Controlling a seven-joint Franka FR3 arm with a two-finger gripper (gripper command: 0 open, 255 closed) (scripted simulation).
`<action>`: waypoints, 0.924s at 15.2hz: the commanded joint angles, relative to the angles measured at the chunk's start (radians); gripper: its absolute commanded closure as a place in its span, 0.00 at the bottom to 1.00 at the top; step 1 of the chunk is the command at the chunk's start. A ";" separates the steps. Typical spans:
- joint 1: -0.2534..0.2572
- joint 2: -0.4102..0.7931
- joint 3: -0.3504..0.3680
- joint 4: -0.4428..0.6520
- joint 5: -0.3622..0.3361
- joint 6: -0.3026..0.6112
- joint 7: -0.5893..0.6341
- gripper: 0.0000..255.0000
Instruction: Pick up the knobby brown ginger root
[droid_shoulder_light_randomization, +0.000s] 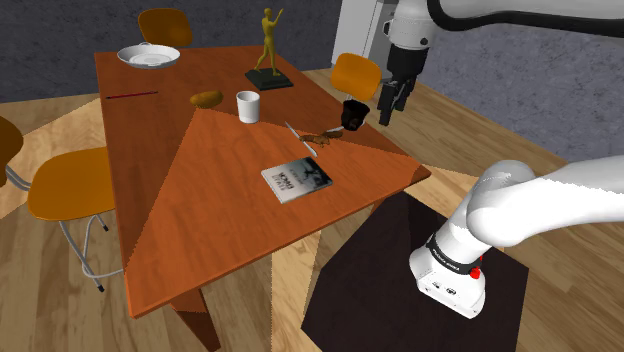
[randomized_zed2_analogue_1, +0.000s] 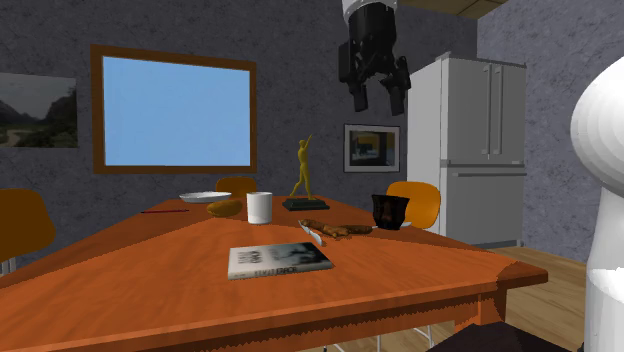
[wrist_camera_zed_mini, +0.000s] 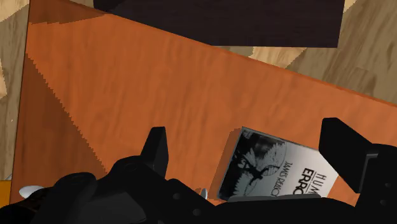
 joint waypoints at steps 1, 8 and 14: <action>0.000 0.000 0.000 0.000 0.000 0.000 0.000 0.00; 0.028 0.085 -0.180 -0.092 -0.079 0.247 -0.352 0.00; 0.072 0.257 -0.330 -0.082 -0.085 0.456 -0.662 0.00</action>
